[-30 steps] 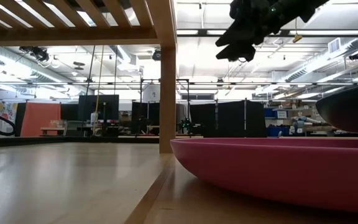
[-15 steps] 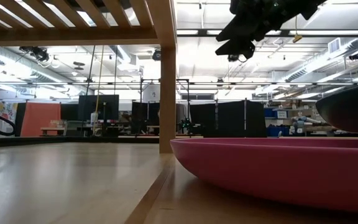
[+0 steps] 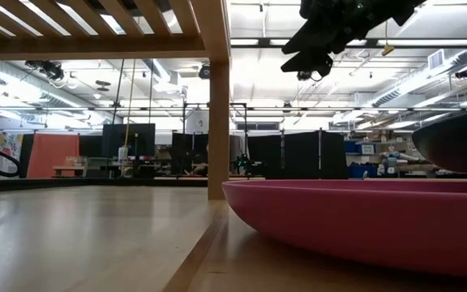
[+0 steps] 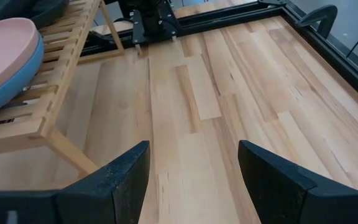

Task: Place and stack plates onto a shelf
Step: Stack the top dark green plate on top of the dark green plate on the shelf

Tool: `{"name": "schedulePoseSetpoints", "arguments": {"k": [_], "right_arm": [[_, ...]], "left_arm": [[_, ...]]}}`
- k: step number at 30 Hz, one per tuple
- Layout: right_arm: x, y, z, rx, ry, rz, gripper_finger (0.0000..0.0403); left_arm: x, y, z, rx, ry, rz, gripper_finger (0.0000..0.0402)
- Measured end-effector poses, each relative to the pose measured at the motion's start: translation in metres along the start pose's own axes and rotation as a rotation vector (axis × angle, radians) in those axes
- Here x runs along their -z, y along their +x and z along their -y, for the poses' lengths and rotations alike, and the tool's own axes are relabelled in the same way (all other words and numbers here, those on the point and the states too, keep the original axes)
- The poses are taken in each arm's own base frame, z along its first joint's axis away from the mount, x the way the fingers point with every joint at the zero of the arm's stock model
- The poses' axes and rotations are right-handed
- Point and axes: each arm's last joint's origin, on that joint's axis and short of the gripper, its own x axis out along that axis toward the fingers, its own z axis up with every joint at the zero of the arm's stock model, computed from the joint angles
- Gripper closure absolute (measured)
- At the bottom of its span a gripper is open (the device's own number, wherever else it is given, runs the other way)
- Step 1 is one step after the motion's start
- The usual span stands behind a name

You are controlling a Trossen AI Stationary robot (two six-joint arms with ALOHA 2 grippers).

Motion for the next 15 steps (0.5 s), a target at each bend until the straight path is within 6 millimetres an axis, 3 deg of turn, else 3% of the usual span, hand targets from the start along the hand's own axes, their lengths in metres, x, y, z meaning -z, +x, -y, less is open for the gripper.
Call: {"name": "schedulePoseSetpoints", "arguments": {"k": [15], "right_arm": [[0.0000, 0.0000, 0.0000, 0.000, 0.000, 0.000, 0.0153]], "left_arm": [[-0.0025, -0.0001, -0.0014, -0.055, -0.004, 0.082, 0.0276]]}}
